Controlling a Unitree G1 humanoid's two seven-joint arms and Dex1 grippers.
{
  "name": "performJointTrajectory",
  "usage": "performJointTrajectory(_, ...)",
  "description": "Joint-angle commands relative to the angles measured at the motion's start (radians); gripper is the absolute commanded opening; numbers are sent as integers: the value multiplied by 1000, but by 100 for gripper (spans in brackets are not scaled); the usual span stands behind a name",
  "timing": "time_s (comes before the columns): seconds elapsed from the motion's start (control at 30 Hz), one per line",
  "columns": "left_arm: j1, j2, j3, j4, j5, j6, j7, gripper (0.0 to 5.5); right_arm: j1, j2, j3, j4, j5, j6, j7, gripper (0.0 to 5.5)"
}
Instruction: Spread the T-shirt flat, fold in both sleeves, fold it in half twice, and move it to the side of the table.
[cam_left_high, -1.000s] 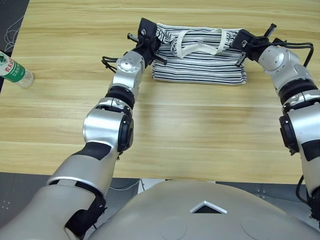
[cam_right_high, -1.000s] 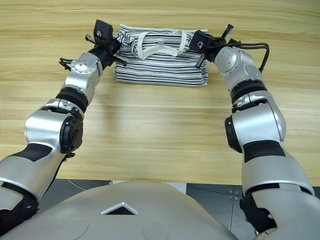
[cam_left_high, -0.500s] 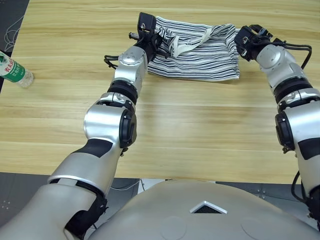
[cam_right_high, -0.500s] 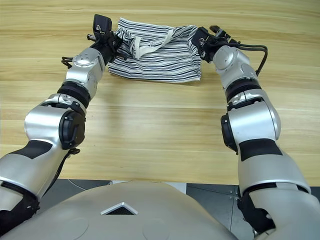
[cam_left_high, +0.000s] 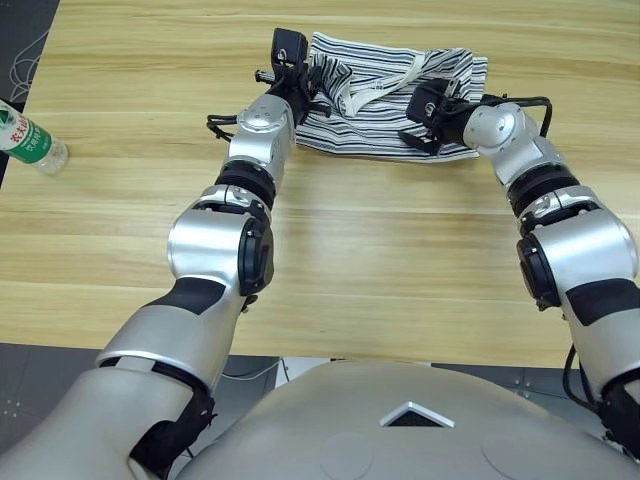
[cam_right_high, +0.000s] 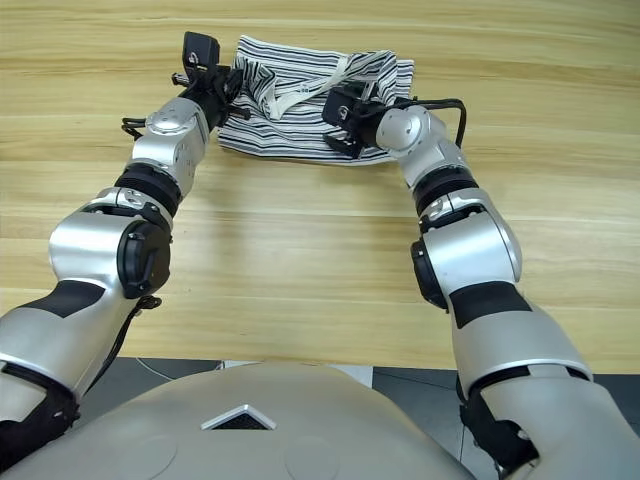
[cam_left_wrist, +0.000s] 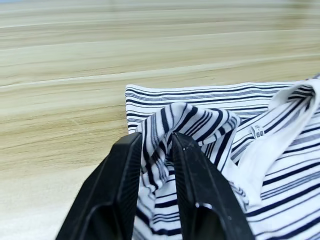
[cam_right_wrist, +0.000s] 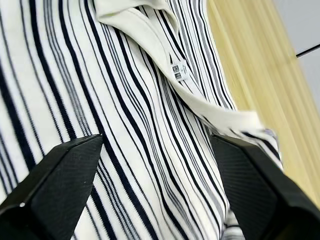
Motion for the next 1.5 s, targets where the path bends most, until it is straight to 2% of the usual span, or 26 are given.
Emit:
performJointTrajectory(0.03,-19,6,4,7,11,14,9,112,20,19,-70,26,69,125,21,397)
performJointTrajectory(0.23,-11,6,6,6,12,11,10,112,18,49,-175,37,189,340,131,397)
performJointTrajectory(0.4,-9,28,17,1,4,2,2,112,106,21,-85,12,148,343,457,397)
performJointTrajectory(0.53,-37,70,57,-12,-31,-12,-12,112,193,-73,-14,-56,130,263,673,397)
performJointTrajectory(0.7,-70,125,95,-25,-59,-20,-24,112,321,-247,12,-183,145,199,831,397)
performJointTrajectory(0.8,-53,125,91,-26,-51,-31,-24,112,410,-320,-14,-342,213,235,912,397)
performJointTrajectory(0.9,-26,89,60,-39,-29,-60,-44,112,471,-344,-49,-519,317,342,974,397)
performJointTrajectory(1.0,-5,50,24,-55,-12,-81,-87,112,553,-402,-35,-700,388,411,1059,397)
performJointTrajectory(1.2,35,-20,-87,-71,49,-126,-262,112,617,-473,-12,-862,431,417,1108,397)
performJointTrajectory(1.33,61,-44,-151,-116,90,-182,-308,112,556,-417,-69,-855,489,508,1031,397)
performJointTrajectory(1.4,97,-51,-149,-196,64,-213,-342,112,546,-390,-93,-874,535,560,1013,397)
performJointTrajectory(1.5,211,-65,-165,-452,-8,-205,-441,112,571,-394,-94,-968,595,629,1046,397)
